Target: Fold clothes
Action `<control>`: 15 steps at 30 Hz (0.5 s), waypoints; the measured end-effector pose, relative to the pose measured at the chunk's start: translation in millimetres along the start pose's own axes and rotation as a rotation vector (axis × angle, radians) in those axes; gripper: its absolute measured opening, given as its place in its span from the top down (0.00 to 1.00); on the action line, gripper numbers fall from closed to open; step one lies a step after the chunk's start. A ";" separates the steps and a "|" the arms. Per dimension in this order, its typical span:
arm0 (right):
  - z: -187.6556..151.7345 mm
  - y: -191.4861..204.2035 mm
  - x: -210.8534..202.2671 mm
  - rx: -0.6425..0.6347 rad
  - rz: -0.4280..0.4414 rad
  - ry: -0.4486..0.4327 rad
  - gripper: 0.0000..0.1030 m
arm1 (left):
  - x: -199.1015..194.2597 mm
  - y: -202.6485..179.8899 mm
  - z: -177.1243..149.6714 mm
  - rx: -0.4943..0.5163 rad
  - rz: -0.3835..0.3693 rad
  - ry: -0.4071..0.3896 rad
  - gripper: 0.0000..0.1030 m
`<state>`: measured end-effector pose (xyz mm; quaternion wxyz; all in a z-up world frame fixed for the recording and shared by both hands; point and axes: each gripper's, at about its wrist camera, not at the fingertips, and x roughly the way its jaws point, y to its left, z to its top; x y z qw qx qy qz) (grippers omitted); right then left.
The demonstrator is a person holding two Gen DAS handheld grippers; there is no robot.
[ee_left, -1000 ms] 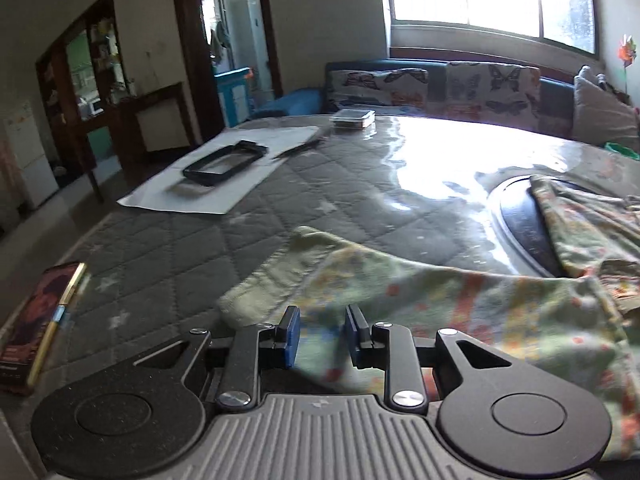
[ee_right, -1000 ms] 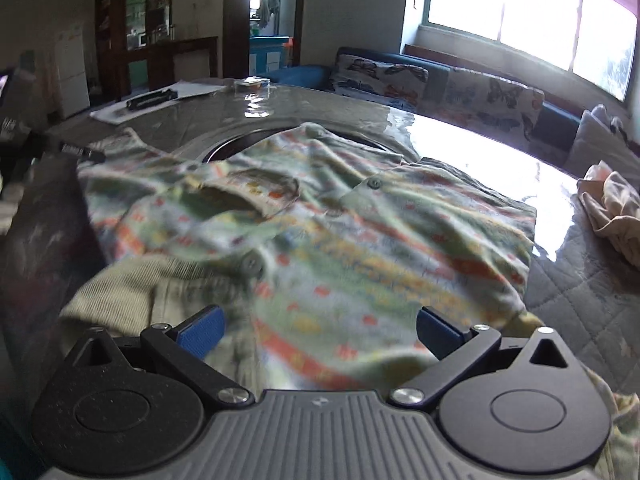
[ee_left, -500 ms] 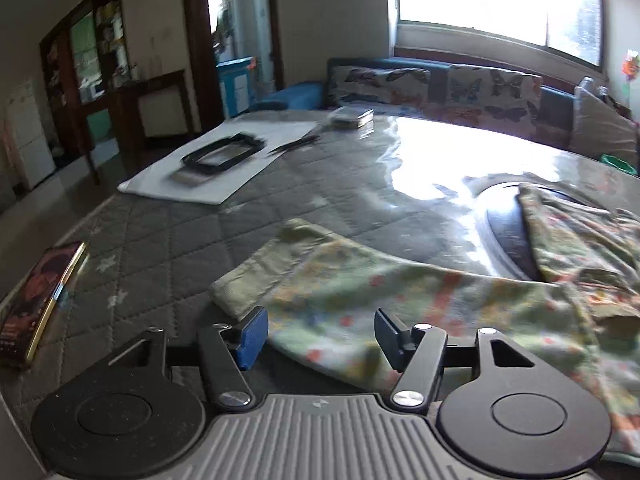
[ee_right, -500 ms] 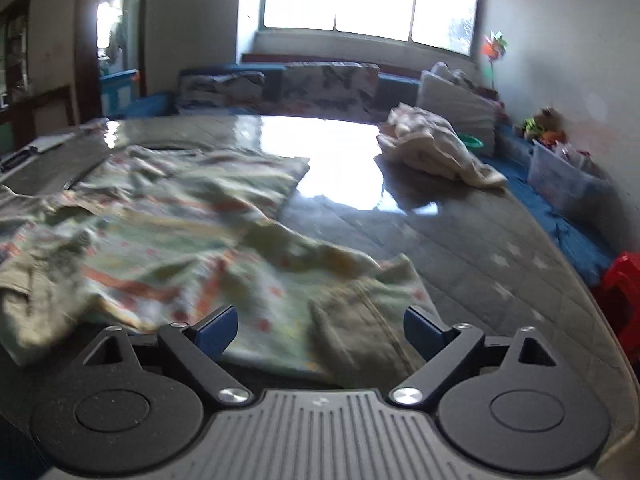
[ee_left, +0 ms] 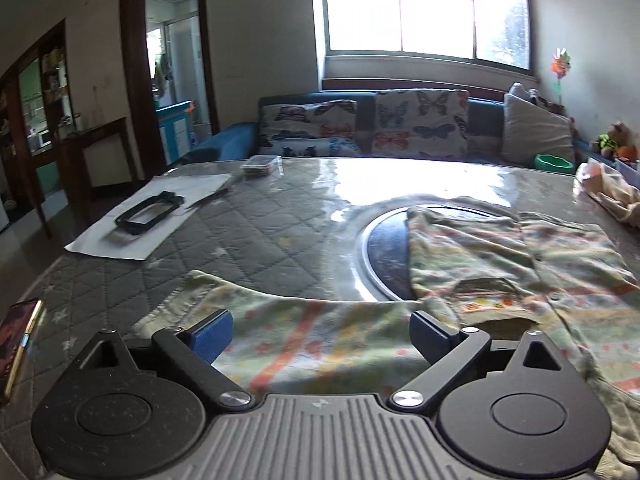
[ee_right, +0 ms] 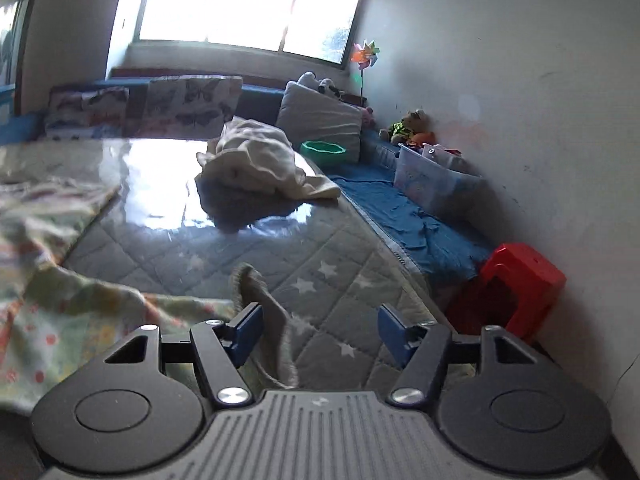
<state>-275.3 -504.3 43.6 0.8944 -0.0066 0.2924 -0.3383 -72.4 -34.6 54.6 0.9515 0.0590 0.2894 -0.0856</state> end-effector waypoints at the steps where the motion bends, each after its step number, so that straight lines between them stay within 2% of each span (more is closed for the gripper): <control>1: 0.1 4.1 -1.2 -0.004 0.019 -0.009 0.34 | -0.1 -4.0 0.0 0.003 -0.012 0.002 0.03; 3: 0.2 12.3 -3.5 -0.012 0.058 -0.028 0.31 | -0.4 -12.6 -0.3 0.012 -0.036 0.005 0.00; 7: 0.5 28.7 -8.0 -0.028 0.136 -0.065 0.31 | -2.9 -29.1 -0.4 0.048 -0.067 0.002 0.00; 9: 5.0 36.8 -1.0 -0.068 0.146 -0.055 0.31 | -4.4 -34.0 0.0 0.058 -0.079 -0.001 0.00; 11: 5.7 37.9 7.9 -0.090 0.138 -0.040 0.31 | -5.4 -35.7 0.5 0.058 -0.089 -0.002 0.00; 13: 7.2 34.0 18.6 -0.106 0.072 -0.021 0.31 | -6.4 -37.3 1.0 0.058 -0.098 -0.003 0.00; 15: 10.4 23.1 24.2 -0.047 0.059 -0.003 0.31 | -7.5 -39.0 1.6 0.058 -0.108 -0.004 0.00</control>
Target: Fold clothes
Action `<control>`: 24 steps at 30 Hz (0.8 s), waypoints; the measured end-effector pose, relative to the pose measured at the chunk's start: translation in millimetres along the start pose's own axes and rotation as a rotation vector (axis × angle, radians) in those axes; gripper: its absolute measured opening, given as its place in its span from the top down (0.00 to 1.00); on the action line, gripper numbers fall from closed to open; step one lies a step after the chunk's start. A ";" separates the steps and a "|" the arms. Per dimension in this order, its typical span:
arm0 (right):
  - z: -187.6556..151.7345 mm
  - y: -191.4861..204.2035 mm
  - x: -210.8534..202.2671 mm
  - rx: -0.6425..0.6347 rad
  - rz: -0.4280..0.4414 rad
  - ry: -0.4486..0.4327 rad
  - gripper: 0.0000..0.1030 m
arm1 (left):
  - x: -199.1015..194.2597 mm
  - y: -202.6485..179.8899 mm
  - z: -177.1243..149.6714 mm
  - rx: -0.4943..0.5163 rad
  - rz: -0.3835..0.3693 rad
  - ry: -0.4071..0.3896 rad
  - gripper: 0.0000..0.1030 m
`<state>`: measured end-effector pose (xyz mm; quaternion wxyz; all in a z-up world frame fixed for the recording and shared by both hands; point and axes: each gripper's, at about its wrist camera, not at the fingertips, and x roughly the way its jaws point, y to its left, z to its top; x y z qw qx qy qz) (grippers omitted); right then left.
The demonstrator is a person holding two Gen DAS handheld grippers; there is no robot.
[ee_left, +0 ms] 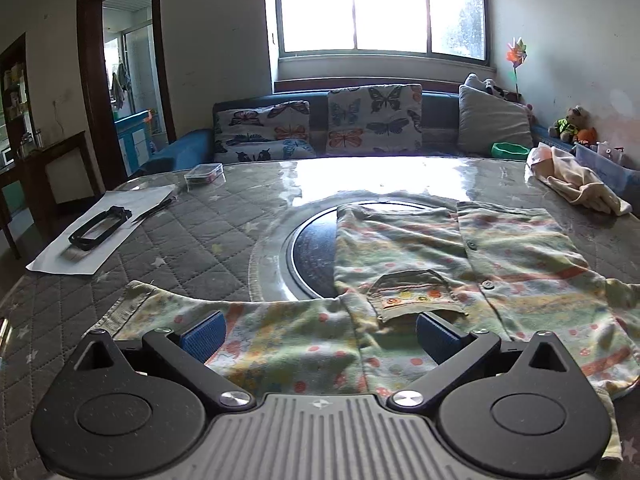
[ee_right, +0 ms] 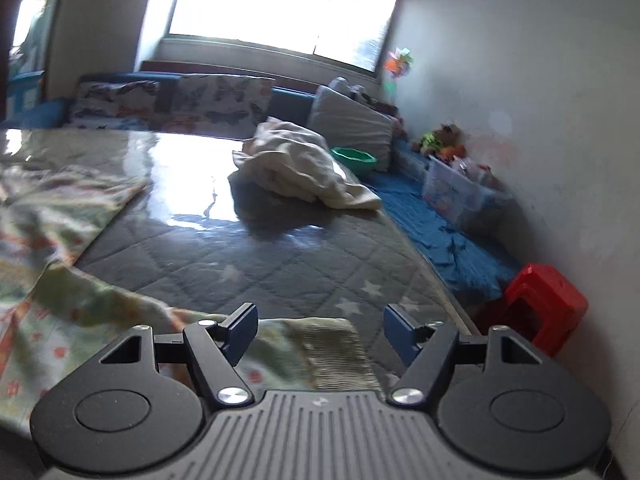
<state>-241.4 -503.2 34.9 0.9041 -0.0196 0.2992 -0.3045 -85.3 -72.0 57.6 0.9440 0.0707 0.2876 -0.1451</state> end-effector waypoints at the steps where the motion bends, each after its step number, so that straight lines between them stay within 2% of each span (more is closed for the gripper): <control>1: 1.0 -2.4 -0.6 0.018 0.013 0.001 0.31 | 0.2 -1.5 0.2 -0.002 -0.009 0.003 0.00; 7: -0.8 13.6 2.9 0.018 0.133 0.008 0.28 | 2.0 -21.8 2.1 -0.004 -0.106 0.018 0.00; 9: -3.2 21.7 8.8 0.033 0.186 0.028 0.27 | 0.8 -33.4 1.2 0.027 -0.145 0.012 0.00; 14: -9.2 30.9 16.0 0.058 0.207 0.061 0.23 | 0.9 -59.2 -11.1 0.116 -0.227 0.028 0.00; 16: -8.7 31.8 10.4 0.066 0.204 0.058 0.22 | -0.1 -67.1 -18.1 0.152 -0.251 0.032 0.00; 24: -14.7 57.2 -28.0 0.005 0.327 0.009 0.12 | -0.7 -86.5 -43.5 0.240 -0.311 0.071 0.00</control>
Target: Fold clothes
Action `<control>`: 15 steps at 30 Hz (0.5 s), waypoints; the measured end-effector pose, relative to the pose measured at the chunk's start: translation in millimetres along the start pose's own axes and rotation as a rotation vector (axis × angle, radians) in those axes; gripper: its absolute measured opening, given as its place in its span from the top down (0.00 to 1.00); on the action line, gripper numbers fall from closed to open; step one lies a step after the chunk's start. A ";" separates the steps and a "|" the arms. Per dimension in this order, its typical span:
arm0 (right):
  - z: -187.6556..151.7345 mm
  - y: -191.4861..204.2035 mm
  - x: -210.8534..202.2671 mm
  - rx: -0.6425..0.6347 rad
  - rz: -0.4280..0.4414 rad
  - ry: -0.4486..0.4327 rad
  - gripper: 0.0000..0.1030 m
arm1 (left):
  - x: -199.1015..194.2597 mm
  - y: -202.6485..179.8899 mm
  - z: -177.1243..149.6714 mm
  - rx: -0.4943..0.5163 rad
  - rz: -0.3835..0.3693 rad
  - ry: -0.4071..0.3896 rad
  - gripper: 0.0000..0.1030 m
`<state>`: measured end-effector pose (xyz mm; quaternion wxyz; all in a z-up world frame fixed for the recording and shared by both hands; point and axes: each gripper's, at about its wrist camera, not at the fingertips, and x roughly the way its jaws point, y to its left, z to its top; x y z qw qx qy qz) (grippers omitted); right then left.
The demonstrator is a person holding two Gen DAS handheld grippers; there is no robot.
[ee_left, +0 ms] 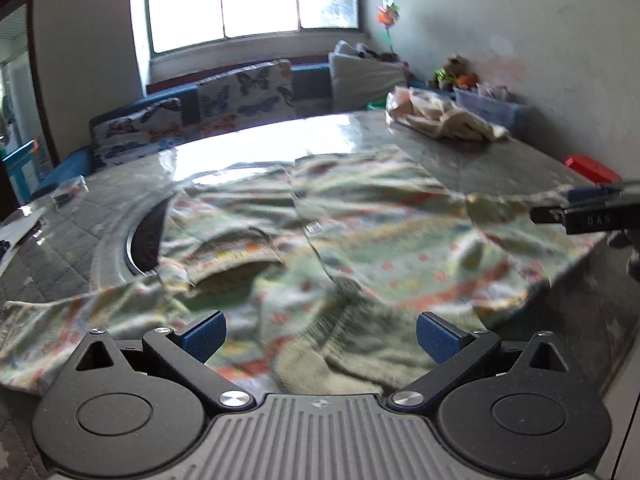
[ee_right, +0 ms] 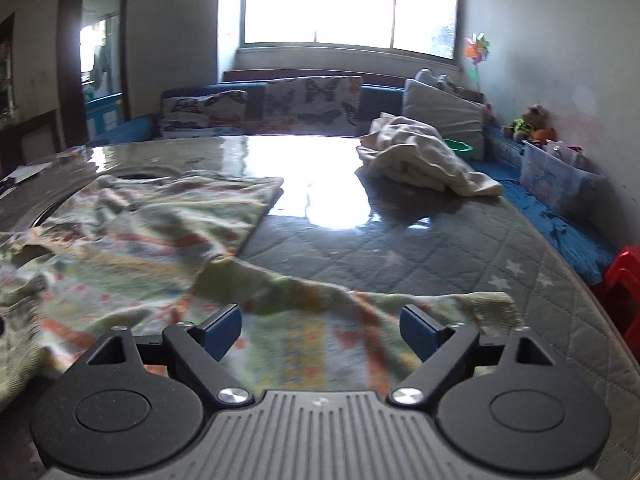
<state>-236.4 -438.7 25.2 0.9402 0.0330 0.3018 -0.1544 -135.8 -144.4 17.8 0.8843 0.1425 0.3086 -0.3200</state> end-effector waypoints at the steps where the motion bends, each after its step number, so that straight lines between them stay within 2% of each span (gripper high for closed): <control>1: -1.7 5.1 -1.2 -0.007 0.011 0.000 0.12 | 0.9 -1.9 -2.9 0.005 -0.008 0.011 0.00; 5: -9.6 19.6 -4.7 -0.032 0.025 0.010 0.12 | 1.9 -8.9 -12.5 0.038 -0.036 0.036 0.00; 10: -16.0 23.1 -4.8 -0.030 0.032 0.035 0.11 | -0.4 -7.5 -13.8 0.032 -0.061 0.043 0.00; 15: -20.2 8.5 -11.6 0.014 0.007 0.032 0.10 | -13.7 -2.0 -4.0 0.037 -0.063 0.004 0.00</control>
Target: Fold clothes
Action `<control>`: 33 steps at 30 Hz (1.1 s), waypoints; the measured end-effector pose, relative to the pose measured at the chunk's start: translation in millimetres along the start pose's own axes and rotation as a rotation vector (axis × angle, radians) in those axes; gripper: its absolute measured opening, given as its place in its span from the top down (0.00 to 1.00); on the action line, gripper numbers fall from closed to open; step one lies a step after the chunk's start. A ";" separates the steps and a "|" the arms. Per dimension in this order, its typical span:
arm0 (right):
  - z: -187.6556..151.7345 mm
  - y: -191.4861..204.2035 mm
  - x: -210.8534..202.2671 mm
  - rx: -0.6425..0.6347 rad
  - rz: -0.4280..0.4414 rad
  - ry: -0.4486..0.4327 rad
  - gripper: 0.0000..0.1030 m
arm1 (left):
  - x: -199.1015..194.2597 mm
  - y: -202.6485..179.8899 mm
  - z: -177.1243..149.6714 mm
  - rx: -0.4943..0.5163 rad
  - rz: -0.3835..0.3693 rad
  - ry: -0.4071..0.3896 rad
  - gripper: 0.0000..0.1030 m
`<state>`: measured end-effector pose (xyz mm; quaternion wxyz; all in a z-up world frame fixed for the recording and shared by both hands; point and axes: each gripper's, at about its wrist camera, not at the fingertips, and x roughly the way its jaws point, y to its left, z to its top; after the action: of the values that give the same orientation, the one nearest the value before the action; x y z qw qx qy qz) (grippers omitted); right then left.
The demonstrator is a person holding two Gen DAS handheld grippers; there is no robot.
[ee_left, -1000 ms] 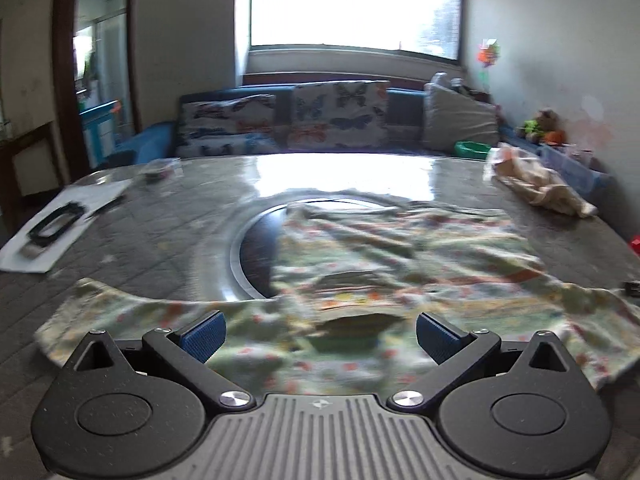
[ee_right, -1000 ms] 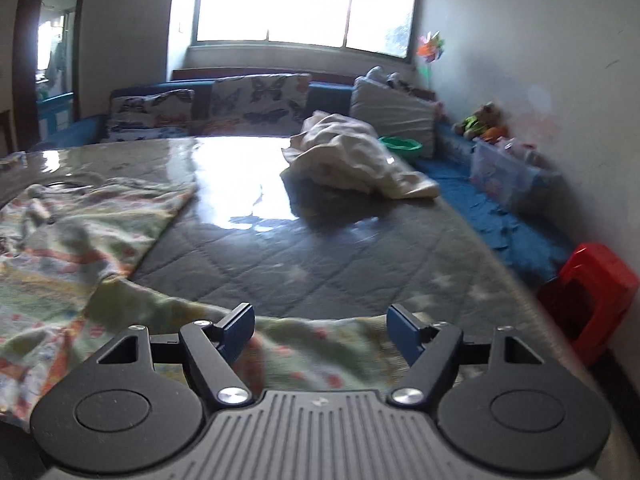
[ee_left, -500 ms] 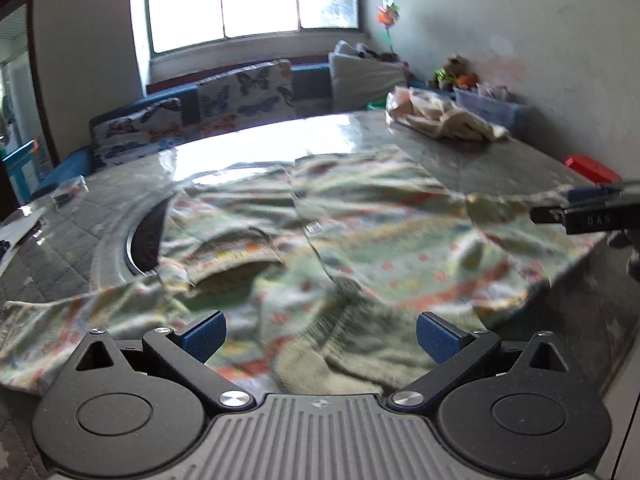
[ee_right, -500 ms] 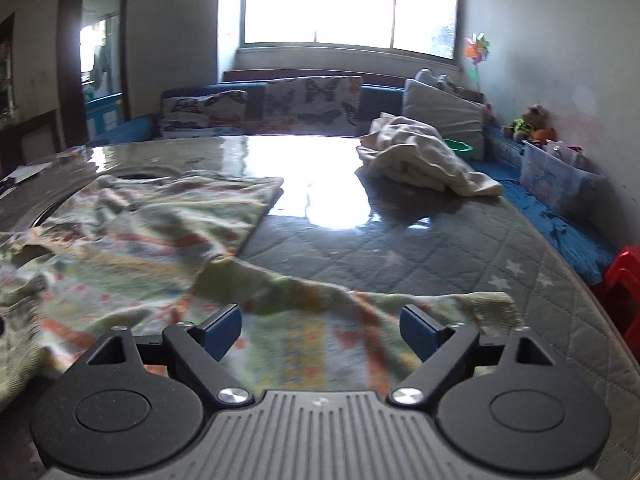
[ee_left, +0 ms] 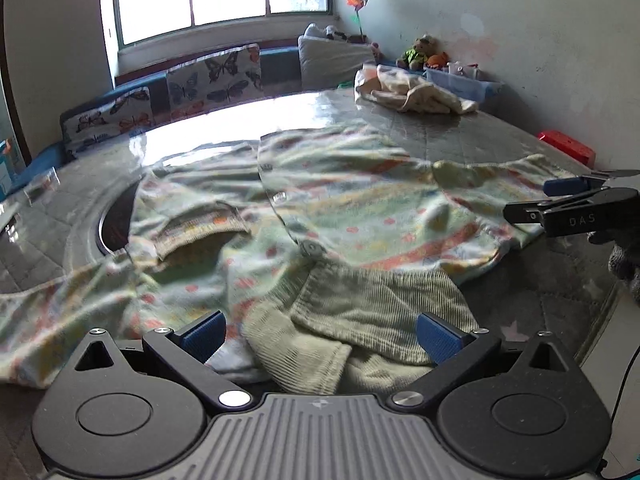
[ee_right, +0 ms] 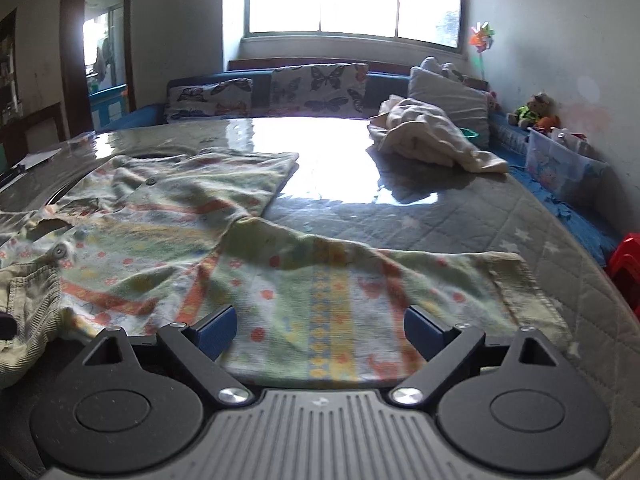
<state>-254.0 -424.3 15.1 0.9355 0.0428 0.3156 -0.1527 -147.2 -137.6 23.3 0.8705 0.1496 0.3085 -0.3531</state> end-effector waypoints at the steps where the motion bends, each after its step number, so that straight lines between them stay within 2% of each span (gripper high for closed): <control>1: -0.4 -6.5 -1.4 0.018 -0.013 -0.001 0.10 | -2.9 1.0 2.0 0.002 0.000 -0.009 0.00; 7: -3.5 -47.3 -8.1 0.116 -0.112 -0.018 0.10 | -11.3 5.5 18.0 -0.019 0.000 -0.059 0.00; 12: -5.0 -89.2 -8.1 0.169 -0.253 -0.034 0.11 | -4.3 1.4 23.9 -0.023 -0.003 -0.050 0.00; 14: -4.8 -99.3 -6.4 0.188 -0.277 -0.029 0.13 | -1.6 -1.4 26.8 -0.022 -0.007 -0.048 0.00; 19: -8.8 -119.7 3.3 0.252 -0.276 0.009 0.18 | 6.1 -16.0 35.4 0.009 -0.029 -0.055 0.00; 26: -8.9 -115.8 3.1 0.266 -0.247 0.000 0.19 | 30.1 -32.1 43.7 0.016 -0.042 0.025 0.00; 33: -6.1 -109.4 5.2 0.277 -0.226 0.005 0.09 | 45.6 -37.9 47.7 -0.039 -0.014 0.127 0.00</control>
<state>-287.8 -528.5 8.9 0.8968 0.1360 0.2968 -0.2986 -127.9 -211.0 28.9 0.8494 0.1523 0.3712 -0.3429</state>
